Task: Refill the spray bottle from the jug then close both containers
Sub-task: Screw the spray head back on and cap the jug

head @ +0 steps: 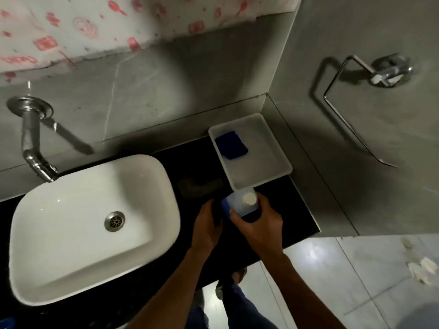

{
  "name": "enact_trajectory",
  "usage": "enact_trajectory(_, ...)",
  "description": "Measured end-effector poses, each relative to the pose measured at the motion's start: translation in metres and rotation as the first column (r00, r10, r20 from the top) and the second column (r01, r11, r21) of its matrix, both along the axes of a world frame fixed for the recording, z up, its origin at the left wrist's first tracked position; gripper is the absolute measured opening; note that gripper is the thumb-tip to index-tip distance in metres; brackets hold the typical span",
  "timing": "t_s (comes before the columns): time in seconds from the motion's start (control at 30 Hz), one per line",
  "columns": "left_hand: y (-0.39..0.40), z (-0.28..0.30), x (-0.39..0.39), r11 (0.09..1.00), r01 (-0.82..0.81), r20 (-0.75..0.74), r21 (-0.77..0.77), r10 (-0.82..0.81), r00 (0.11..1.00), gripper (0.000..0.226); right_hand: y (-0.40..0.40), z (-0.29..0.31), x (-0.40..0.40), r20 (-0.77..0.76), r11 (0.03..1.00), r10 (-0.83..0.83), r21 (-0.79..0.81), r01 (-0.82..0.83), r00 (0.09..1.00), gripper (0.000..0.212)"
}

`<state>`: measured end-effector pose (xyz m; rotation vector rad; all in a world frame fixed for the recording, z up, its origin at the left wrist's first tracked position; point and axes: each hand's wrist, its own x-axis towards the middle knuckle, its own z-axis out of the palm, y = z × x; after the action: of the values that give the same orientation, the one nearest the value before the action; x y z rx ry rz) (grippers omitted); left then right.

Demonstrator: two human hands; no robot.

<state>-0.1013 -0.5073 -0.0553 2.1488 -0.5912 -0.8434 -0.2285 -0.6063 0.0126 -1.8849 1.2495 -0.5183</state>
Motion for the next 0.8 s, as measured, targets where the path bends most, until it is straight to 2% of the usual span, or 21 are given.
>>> enact_trajectory(0.1,-0.021,-0.006,0.018,0.999,0.032,0.142,0.037,-0.037,0.989,0.053,-0.036,0.012,0.011,0.038,0.998,-0.068,0.006,0.068,0.997,0.084)
enact_trajectory(0.2,-0.039,-0.02,0.038,0.998,0.035,0.182,0.061,-0.045,0.982,0.059,-0.072,0.014,0.03,0.111,0.991,-0.122,-0.036,0.126,0.986,0.074)
enact_trajectory(0.3,-0.052,-0.036,0.058,0.996,0.06,0.278,0.068,-0.077,0.958,0.061,-0.11,0.011,0.052,0.105,0.983,-0.174,-0.032,0.179,0.979,0.07)
enact_trajectory(0.4,-0.066,-0.052,0.071,0.991,0.091,0.392,0.101,-0.124,0.912,0.057,-0.15,-0.001,0.073,0.049,0.985,-0.16,-0.06,0.163,0.986,0.071)
enact_trajectory(0.5,-0.08,-0.068,0.082,0.985,0.11,0.462,0.132,-0.159,0.872,0.057,-0.183,-0.016,0.095,0.084,0.988,-0.153,-0.004,0.153,0.985,0.076)
enact_trajectory(0.63,-0.092,-0.09,0.09,0.965,0.103,0.503,0.242,-0.215,0.837,0.065,-0.218,-0.042,0.122,0.077,0.983,-0.186,0.004,0.186,0.98,0.061)
enact_trajectory(0.8,-0.11,-0.113,0.093,0.94,0.05,0.543,0.339,-0.238,0.805,0.078,-0.244,-0.067,0.146,0.086,0.981,-0.171,-0.082,0.178,0.982,0.069)
